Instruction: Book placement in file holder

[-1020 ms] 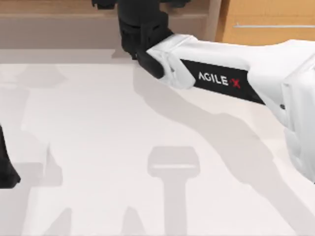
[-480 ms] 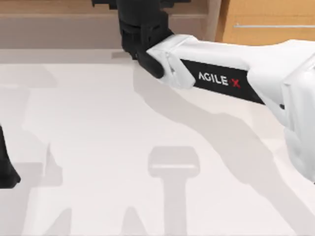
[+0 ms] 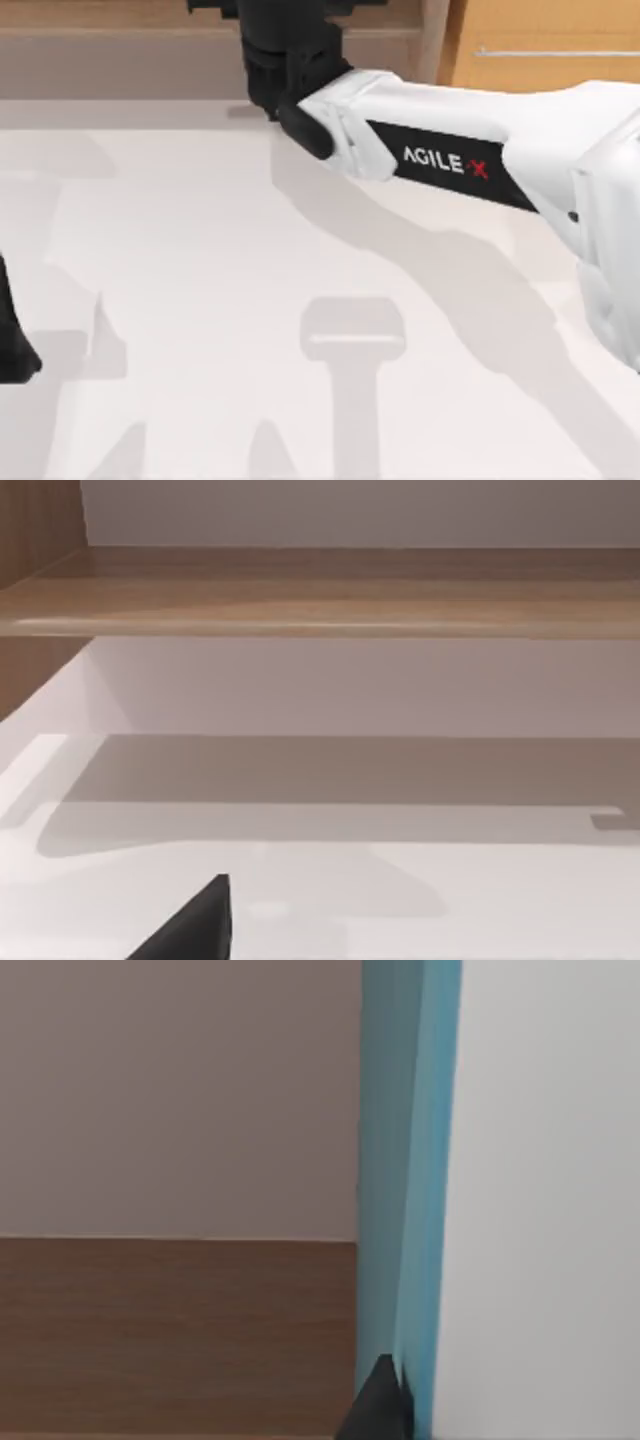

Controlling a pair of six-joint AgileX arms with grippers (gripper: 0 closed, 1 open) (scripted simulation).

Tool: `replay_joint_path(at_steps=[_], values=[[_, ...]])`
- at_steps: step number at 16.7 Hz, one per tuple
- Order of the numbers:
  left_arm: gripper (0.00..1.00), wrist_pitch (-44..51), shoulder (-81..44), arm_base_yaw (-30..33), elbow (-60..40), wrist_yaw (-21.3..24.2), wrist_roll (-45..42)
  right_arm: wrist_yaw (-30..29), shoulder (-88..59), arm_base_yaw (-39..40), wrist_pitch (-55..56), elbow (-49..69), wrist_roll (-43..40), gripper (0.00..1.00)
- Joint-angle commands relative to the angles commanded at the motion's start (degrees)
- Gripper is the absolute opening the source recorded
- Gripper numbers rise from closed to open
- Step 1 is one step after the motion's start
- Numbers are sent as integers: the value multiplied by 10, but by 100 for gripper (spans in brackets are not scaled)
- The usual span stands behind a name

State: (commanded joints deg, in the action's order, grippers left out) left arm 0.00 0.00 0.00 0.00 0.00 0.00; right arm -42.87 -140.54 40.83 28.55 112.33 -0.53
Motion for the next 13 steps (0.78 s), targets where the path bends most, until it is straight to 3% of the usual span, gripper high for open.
replay_joint_path(at_steps=[13], values=[[100,0,0,0,0,0,0,0,8,2,-27,16,2,0]])
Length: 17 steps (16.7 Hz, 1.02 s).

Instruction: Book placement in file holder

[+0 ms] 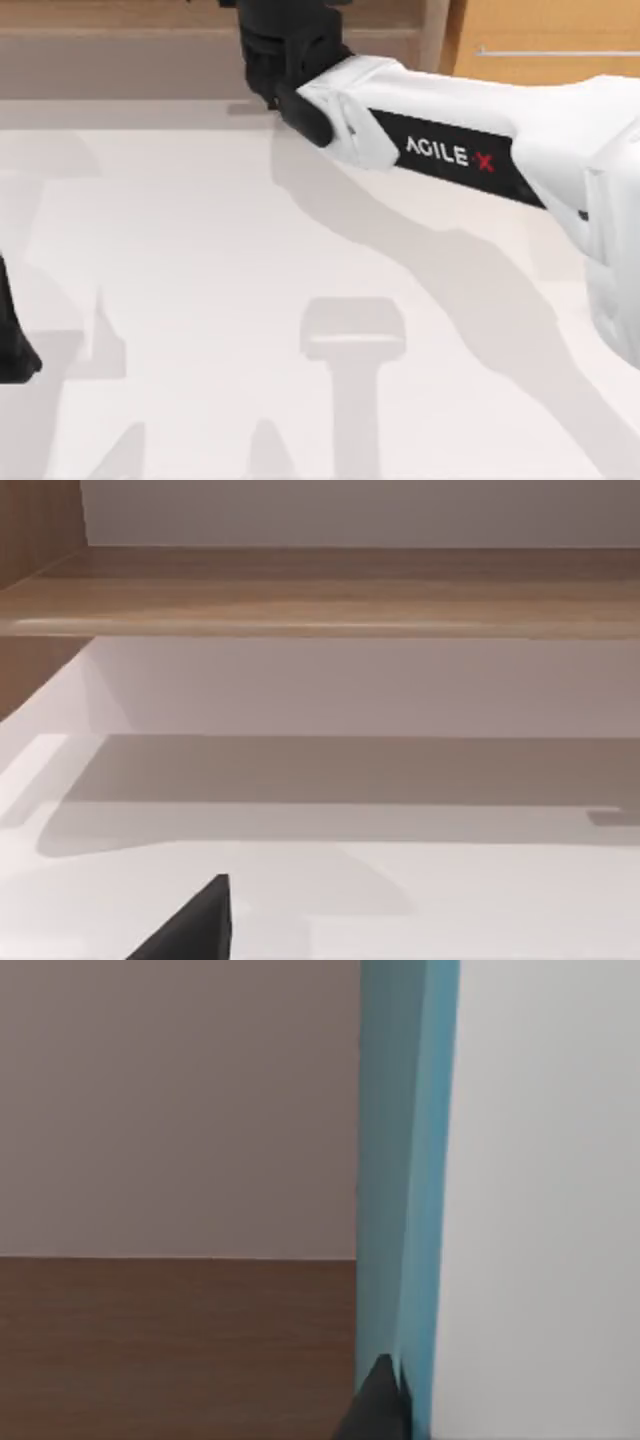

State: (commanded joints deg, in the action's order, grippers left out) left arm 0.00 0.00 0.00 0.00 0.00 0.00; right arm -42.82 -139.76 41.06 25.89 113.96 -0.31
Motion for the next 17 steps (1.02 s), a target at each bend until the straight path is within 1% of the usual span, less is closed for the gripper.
replay_joint_path(at_steps=[2,4,10,12,14,17], values=[[100,0,0,0,0,0,0,-2,14,10,-7,-5,19,0],[100,0,0,0,0,0,0,-2,30,34,-21,-19,55,0],[100,0,0,0,0,0,0,20,104,142,-76,-82,213,0],[100,0,0,0,0,0,0,34,143,162,-89,-98,272,0],[100,0,0,0,0,0,0,49,191,159,-99,-110,331,0],[100,0,0,0,0,0,0,73,270,114,-110,-126,414,0]])
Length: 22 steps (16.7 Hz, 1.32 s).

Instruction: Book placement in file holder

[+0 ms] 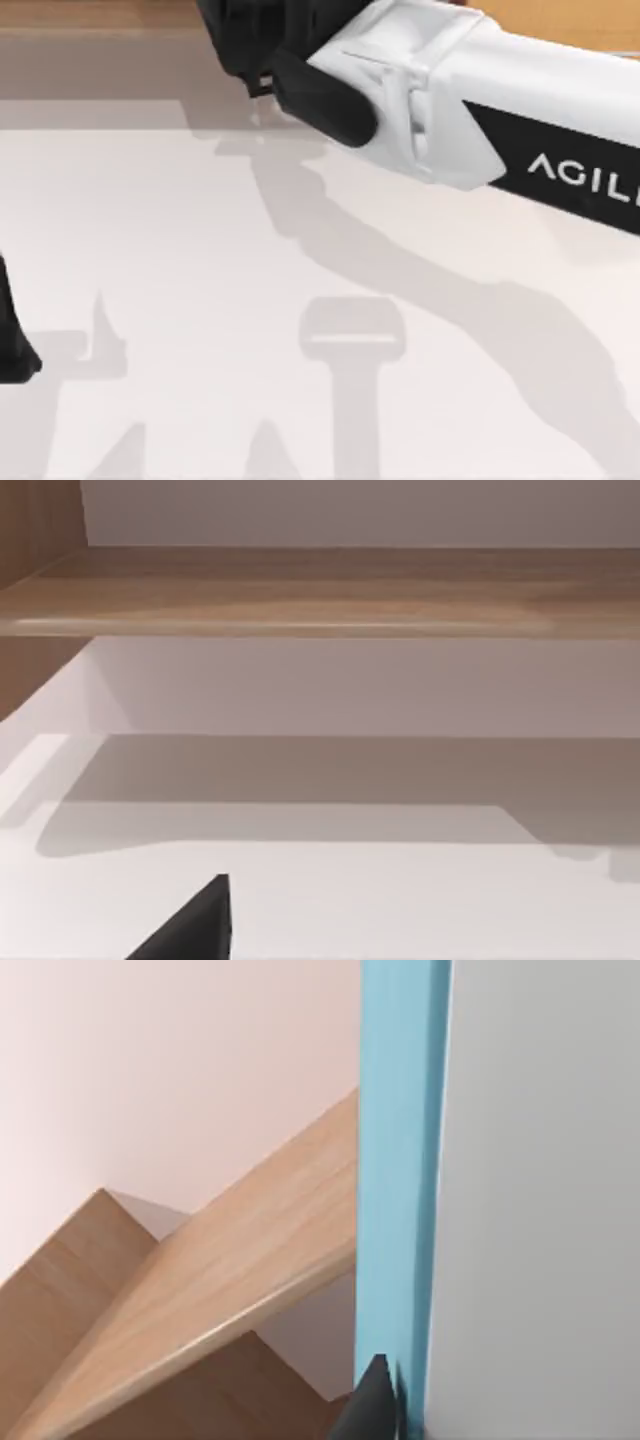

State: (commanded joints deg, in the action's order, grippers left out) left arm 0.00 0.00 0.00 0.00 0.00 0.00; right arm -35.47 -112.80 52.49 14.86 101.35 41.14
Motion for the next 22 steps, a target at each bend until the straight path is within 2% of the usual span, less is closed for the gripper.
replay_joint_path(at_steps=[5,12,18,22], values=[[100,0,0,0,0,0,0,60,127,-157,-5,-40,126,0],[100,0,0,0,0,0,0,178,231,-480,38,-156,270,0],[100,0,0,0,0,0,0,303,237,-759,92,-318,339,0],[100,0,0,0,0,0,0,388,221,-894,123,-432,360,0]])
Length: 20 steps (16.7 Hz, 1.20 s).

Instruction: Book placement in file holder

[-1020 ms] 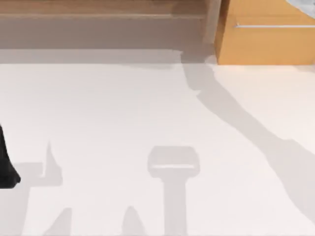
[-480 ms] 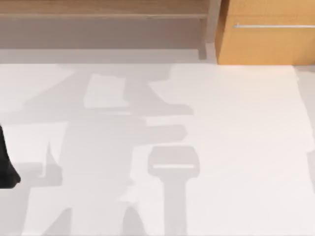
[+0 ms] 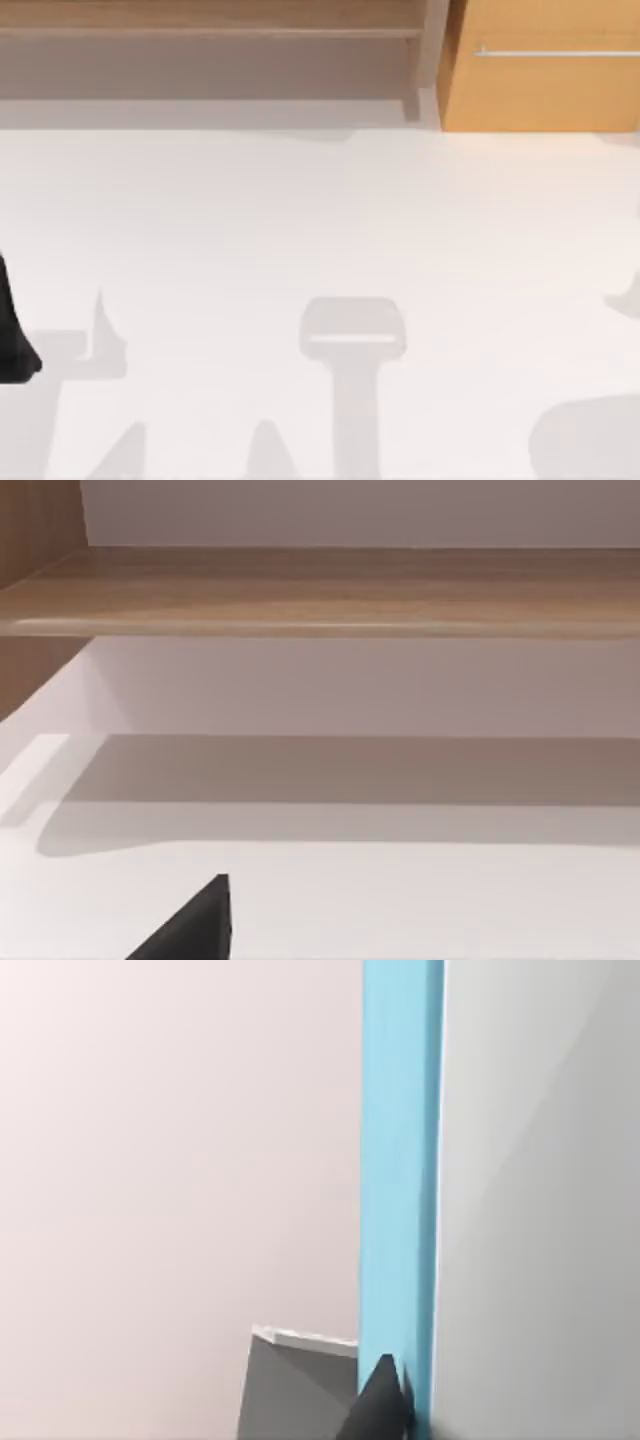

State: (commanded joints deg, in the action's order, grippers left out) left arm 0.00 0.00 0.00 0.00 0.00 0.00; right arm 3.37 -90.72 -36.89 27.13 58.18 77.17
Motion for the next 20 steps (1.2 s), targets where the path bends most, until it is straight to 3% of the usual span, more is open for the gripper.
replay_joint_path(at_steps=[4,11,15,20], values=[[100,0,0,0,0,0,0,83,-31,-60,30,-82,17,0],[100,0,0,0,0,0,0,201,-118,15,94,-88,47,0],[100,0,0,0,0,0,0,230,-163,65,116,-67,56,0],[100,0,0,0,0,0,0,232,-169,70,118,-64,57,0]])
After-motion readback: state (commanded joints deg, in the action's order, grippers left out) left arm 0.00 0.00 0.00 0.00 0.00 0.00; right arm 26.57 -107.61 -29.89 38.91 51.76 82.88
